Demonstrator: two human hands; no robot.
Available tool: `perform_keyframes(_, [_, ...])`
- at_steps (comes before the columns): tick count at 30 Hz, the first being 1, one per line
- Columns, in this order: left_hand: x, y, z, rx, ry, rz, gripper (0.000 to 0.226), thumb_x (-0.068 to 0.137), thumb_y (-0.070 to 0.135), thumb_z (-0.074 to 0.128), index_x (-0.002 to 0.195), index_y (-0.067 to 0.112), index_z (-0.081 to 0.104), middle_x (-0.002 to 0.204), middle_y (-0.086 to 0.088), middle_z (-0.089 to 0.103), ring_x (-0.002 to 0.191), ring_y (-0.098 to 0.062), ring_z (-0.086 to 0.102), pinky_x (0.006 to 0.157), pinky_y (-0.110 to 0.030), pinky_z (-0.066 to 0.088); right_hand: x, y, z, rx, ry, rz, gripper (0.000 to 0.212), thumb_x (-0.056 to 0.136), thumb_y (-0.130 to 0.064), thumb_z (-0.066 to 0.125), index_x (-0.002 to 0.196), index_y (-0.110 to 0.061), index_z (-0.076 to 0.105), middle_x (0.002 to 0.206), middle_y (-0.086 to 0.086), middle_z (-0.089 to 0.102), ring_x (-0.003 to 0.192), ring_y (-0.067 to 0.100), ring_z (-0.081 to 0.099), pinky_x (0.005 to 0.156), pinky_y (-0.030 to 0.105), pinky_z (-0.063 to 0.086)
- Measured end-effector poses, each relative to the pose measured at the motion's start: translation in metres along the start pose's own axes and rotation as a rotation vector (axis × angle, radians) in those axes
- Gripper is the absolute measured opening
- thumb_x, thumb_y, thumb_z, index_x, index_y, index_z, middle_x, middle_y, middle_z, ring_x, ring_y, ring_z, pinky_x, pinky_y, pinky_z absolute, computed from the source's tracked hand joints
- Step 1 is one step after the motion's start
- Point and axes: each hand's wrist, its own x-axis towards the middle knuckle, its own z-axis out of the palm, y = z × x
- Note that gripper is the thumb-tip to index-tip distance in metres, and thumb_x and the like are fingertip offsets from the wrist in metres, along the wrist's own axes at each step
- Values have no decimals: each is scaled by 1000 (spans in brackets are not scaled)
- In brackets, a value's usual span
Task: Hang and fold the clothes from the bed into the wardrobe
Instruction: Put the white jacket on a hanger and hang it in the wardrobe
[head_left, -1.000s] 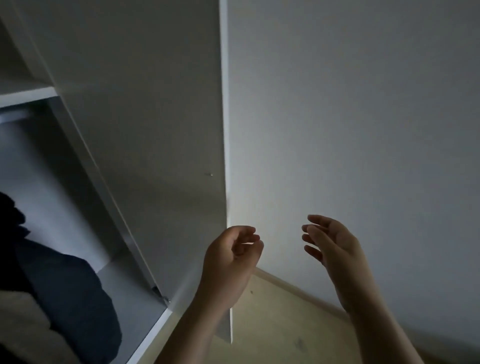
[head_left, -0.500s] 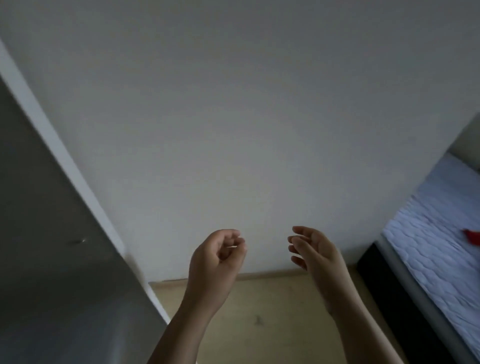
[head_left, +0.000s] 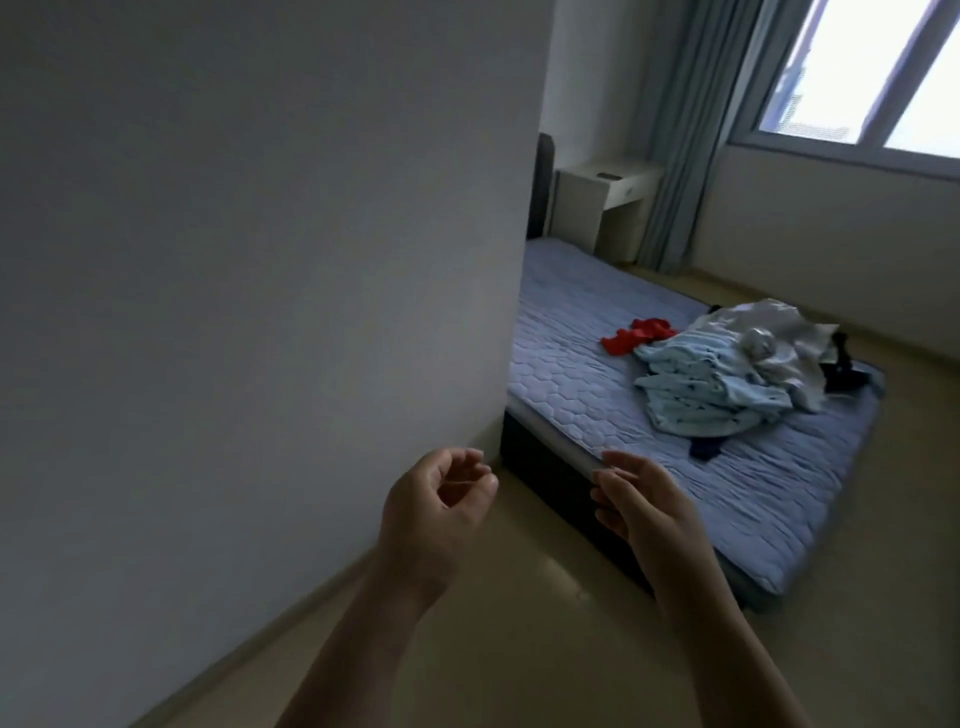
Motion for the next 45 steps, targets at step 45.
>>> perform_keyframes(45, [142, 126, 653, -21, -870, 176, 17, 85, 15, 68, 102, 17, 67, 91, 5, 71, 81, -4, 68, 70, -16, 53, 213, 66, -537, 8, 803, 171, 15, 95, -11, 55, 108, -17, 59, 101, 10, 65, 93, 24, 61, 89, 41, 52])
